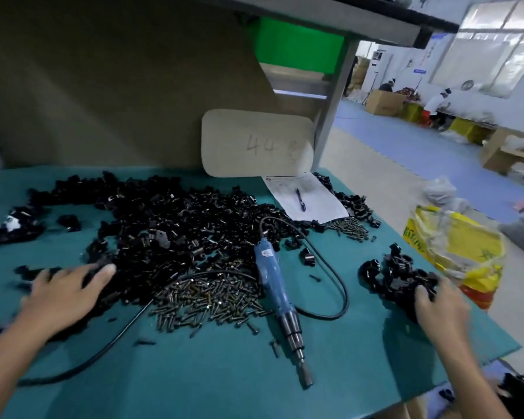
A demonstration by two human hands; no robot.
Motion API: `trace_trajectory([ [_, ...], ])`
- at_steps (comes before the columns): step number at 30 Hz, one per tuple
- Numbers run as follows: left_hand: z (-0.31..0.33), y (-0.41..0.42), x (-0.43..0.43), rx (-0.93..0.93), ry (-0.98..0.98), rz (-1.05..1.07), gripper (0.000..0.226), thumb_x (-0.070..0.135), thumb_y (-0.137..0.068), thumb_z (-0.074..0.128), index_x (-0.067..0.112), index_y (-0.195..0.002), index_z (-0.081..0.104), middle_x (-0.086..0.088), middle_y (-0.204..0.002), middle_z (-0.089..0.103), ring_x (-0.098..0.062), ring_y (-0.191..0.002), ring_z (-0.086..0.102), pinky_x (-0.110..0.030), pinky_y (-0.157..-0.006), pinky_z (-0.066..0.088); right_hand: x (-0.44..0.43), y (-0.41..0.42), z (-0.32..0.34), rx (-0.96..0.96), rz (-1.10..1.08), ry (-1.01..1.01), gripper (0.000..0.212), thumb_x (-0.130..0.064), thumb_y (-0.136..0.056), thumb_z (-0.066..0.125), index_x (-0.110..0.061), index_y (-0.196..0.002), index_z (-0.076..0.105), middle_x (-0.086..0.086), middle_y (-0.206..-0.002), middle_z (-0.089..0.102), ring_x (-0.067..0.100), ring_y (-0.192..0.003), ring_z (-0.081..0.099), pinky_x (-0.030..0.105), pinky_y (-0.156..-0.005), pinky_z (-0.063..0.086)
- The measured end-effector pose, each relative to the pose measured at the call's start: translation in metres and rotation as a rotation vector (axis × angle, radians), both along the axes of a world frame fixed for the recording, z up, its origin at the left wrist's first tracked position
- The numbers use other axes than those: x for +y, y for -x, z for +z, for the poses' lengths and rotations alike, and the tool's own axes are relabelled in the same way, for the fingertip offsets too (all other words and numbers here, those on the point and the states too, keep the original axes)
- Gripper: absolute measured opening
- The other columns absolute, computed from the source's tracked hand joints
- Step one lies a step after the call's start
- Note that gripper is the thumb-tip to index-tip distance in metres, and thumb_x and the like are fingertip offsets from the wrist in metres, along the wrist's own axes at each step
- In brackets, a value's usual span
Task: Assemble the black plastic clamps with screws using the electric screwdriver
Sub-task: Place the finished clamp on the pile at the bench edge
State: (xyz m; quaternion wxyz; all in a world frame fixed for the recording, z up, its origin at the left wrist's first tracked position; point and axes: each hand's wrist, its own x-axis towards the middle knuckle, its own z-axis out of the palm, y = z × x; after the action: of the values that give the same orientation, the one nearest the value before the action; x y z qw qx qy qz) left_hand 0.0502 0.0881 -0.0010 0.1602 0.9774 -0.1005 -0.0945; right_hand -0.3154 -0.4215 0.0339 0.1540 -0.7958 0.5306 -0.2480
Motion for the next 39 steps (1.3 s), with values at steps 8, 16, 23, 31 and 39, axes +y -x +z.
trace_trajectory([
  [8,0.023,0.012,-0.001,0.160,0.099,-0.174,0.084,0.063,-0.078,0.074,0.031,-0.147,0.041,-0.003,-0.162,0.025,-0.024,-0.146,0.030,-0.039,-0.114,0.033,0.059,-0.153,-0.013,0.272,0.741,-0.079,0.043,-0.020,-0.105,0.053,-0.018,-0.148,0.050,0.015,-0.140,0.051,0.032,-0.119,0.053,0.037,-0.098,0.041],
  [16,0.025,0.020,0.000,-0.081,0.421,-0.115,0.027,0.057,-0.084,0.063,0.032,-0.091,0.072,0.008,-0.121,0.064,-0.019,-0.121,0.054,-0.027,-0.091,0.040,0.062,-0.196,-0.035,0.289,0.610,0.013,0.028,-0.005,-0.102,0.050,-0.006,-0.127,0.061,0.029,-0.122,0.059,0.047,-0.109,0.053,0.046,-0.093,0.041],
  [23,0.052,0.029,-0.029,0.168,1.072,0.127,0.017,0.032,-0.104,0.053,0.017,-0.106,0.062,-0.008,-0.113,0.072,-0.022,-0.099,0.070,-0.033,-0.081,0.055,0.091,-0.170,0.000,-0.476,0.490,-0.603,0.016,-0.016,-0.106,0.054,-0.022,-0.121,0.052,0.013,-0.115,0.064,0.022,-0.084,0.063,0.035,-0.071,0.049],
  [31,0.079,0.055,-0.053,0.777,1.706,0.044,0.034,0.002,-0.090,0.059,0.008,-0.123,0.058,-0.026,-0.118,0.068,-0.026,-0.092,0.072,-0.032,-0.082,0.061,0.177,-0.147,0.039,-0.854,0.768,-1.213,0.041,-0.012,-0.086,0.070,-0.017,-0.127,0.069,0.016,-0.112,0.058,0.025,-0.095,0.071,0.028,-0.081,0.061],
  [39,0.097,0.089,-0.066,0.511,1.271,-0.189,0.037,0.029,-0.081,0.071,0.012,-0.110,0.055,-0.013,-0.110,0.075,-0.018,-0.084,0.071,-0.027,-0.071,0.059,0.232,-0.151,0.047,-0.838,0.934,-1.203,0.048,-0.019,-0.080,0.074,-0.017,-0.127,0.064,0.010,-0.116,0.074,0.022,-0.103,0.072,0.026,-0.085,0.058],
])
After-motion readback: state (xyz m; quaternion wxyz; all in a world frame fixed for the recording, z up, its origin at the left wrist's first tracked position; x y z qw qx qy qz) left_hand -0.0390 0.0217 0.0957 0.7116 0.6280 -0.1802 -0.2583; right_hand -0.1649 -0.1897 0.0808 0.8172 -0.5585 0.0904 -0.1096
